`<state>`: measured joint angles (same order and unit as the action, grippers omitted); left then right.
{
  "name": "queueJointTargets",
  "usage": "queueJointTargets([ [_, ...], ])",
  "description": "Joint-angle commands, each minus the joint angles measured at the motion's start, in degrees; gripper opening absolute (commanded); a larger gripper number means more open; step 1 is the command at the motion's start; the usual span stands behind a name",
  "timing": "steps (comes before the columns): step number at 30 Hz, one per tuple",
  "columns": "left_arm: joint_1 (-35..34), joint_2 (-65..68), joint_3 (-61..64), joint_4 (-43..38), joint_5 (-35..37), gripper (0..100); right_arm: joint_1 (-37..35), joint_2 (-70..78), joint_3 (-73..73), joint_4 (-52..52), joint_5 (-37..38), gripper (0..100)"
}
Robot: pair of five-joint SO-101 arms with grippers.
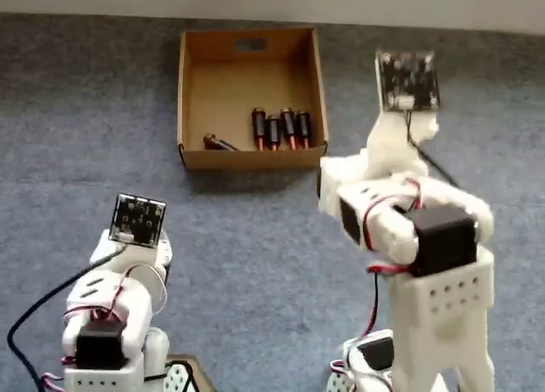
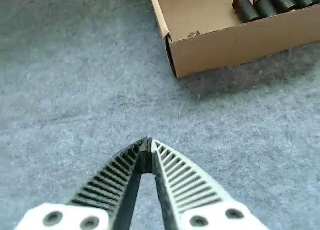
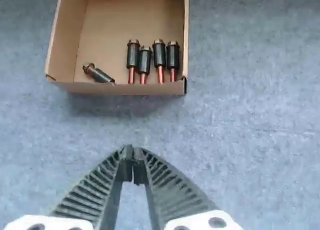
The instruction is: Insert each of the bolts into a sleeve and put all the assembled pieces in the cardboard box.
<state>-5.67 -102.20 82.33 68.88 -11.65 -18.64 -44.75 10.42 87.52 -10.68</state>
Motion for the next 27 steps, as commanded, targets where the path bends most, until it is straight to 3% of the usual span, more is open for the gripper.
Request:
queueJointTargets([
  [1,-0.2,0.6,1.7,0.5,-0.5,1,0.6,-17.0,25.5,-10.6,2.8,0.6],
  [7,-0.3,-1.5,8.0,0.2,-0.4,1,2.2,-40.7,59.0,-23.7,9.6,0.9],
  [13,-0.3,-2.1,9.1,0.6,-0.2,1,15.0,-56.9,77.4,-30.5,9.6,0.9],
  [17,0.1,-2.1,10.4,0.6,-0.1,1,19.1,-60.4,85.3,-30.5,9.5,0.9],
  [27,0.0,-2.1,15.0,1.2,7.9,1,19.4,-59.1,92.8,-29.9,4.7,0.9],
])
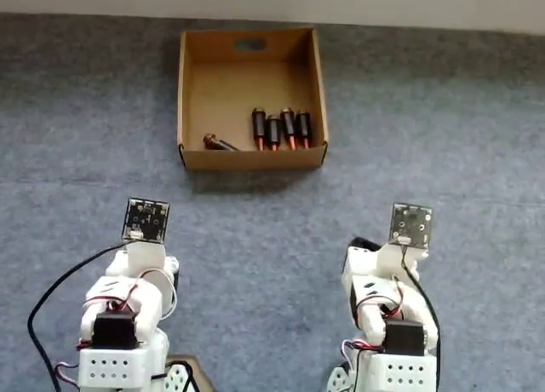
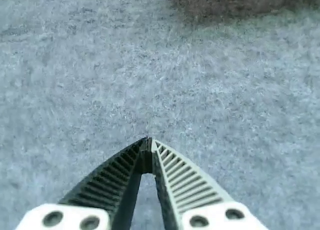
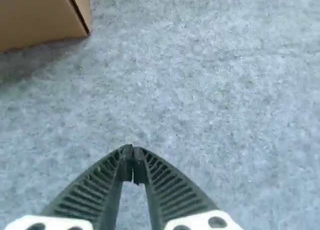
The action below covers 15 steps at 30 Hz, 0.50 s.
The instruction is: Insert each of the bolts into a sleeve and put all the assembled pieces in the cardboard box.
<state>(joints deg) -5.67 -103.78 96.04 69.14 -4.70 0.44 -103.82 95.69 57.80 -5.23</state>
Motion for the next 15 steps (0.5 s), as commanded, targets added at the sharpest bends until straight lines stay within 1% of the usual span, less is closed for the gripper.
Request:
queueJointTargets([
  [1,-0.2,-0.5,1.1,2.2,1.0,1,0.3,-0.5,8.0,1.4,-0.8,0.9],
  [4,-0.2,-0.5,1.1,6.4,1.0,1,0.2,-0.6,7.8,6.8,-0.8,0.9],
  [7,-0.2,-0.5,1.1,6.9,1.0,1,0.6,-0.6,7.6,13.2,-0.9,0.9],
  [15,-0.2,-0.5,1.1,6.9,1.0,1,0.6,-0.6,7.6,13.3,-0.9,0.9],
])
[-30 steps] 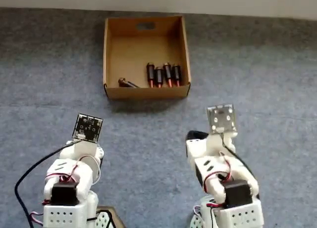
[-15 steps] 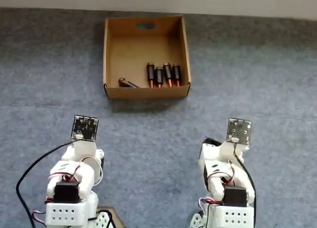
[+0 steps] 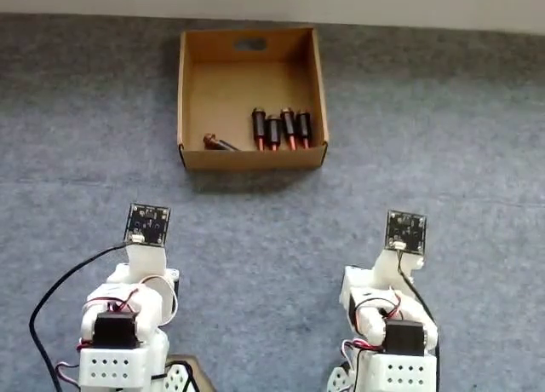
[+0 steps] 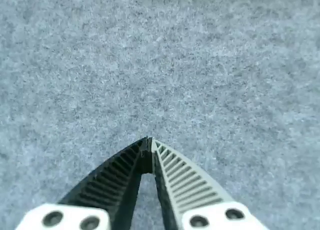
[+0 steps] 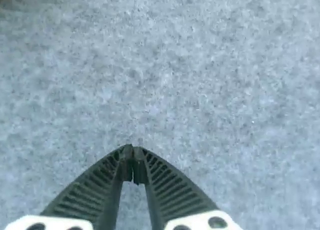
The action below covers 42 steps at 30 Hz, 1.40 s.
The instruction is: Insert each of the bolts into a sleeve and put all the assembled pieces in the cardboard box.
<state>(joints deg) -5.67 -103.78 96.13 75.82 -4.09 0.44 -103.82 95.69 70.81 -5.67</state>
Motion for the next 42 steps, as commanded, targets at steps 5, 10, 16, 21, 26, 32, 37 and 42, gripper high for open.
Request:
queueJointTargets([
  [5,0.0,-0.6,1.0,0.3,0.4,1,0.5,-0.7,7.7,0.4,-0.4,0.9],
  [10,0.0,-0.7,1.0,0.4,0.4,1,0.3,-1.2,7.8,0.4,-0.4,0.9],
  [16,0.0,-0.6,1.0,0.3,0.4,1,0.3,-1.2,7.8,0.4,-0.4,0.9],
  [21,0.0,-0.6,1.0,0.3,0.4,1,0.3,-1.2,7.8,0.4,-0.4,0.9],
  [26,0.0,-0.6,1.0,0.3,0.4,1,0.3,-1.2,7.8,0.4,-0.4,0.9],
  [32,0.0,-0.6,1.0,0.3,0.4,1,0.3,-1.2,7.8,0.4,-0.4,0.9],
  [37,0.0,-0.6,1.0,0.3,0.4,1,0.3,-1.2,7.8,0.4,-0.4,0.9],
  [42,0.0,-0.6,1.0,0.3,0.4,1,0.3,-1.2,7.8,0.4,-0.4,0.9],
])
